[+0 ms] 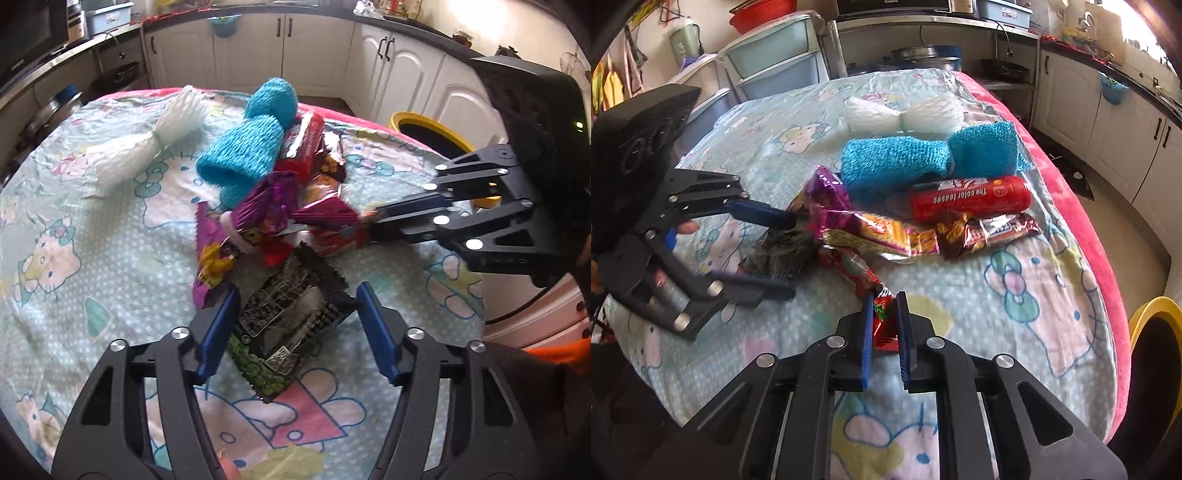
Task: Collect trash
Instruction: 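Grasp a small red wrapper with the right tool while the left tool grasps a dark snack wrapper, then carry the red wrapper and dark wrapper over the yellow bin with both tools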
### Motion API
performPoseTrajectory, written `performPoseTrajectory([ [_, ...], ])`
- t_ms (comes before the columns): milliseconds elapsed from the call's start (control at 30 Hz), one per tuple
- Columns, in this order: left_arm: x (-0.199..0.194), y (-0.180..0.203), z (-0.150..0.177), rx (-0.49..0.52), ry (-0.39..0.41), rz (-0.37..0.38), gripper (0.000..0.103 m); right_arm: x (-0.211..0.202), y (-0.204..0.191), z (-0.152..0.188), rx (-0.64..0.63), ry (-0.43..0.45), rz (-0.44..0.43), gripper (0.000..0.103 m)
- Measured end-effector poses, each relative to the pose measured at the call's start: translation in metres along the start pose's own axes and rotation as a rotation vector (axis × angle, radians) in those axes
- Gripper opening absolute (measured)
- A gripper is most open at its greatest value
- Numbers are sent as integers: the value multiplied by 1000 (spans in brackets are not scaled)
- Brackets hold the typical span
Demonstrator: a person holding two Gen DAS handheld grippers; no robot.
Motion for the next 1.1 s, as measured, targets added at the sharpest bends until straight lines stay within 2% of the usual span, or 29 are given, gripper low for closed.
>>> performPoseTrajectory([
  [100, -4, 0, 5, -7, -2, 4, 50, -6, -3, 5, 7, -9, -12, 10],
  [300, -14, 5, 16, 6, -1, -24, 46, -17, -11, 11, 20, -8, -29, 9],
  [633, -39, 6, 36, -35, 2, -78, 44, -31, -37, 14, 32, 31, -38, 8],
  [767, -54, -2, 41, -83, 14, -77, 43, -36, -45, 9, 46, 49, -58, 8],
  [867, -66, -9, 43, -97, 23, -106, 43, -40, -52, 2, 51, 68, -72, 8],
  [1100, -92, -23, 40, -163, 81, -126, 43, -48, -64, -19, 61, 115, -99, 8],
])
Point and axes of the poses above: each gripper's, at about its wrist camera, not at the fingertips, and x roughly the way its jaws point, y to its right, z to its underside, the point moved 8 cm from there along x, roughly the way its jaws point, and after that the axes turned 7 degrees about y, right-handed, at the moved point
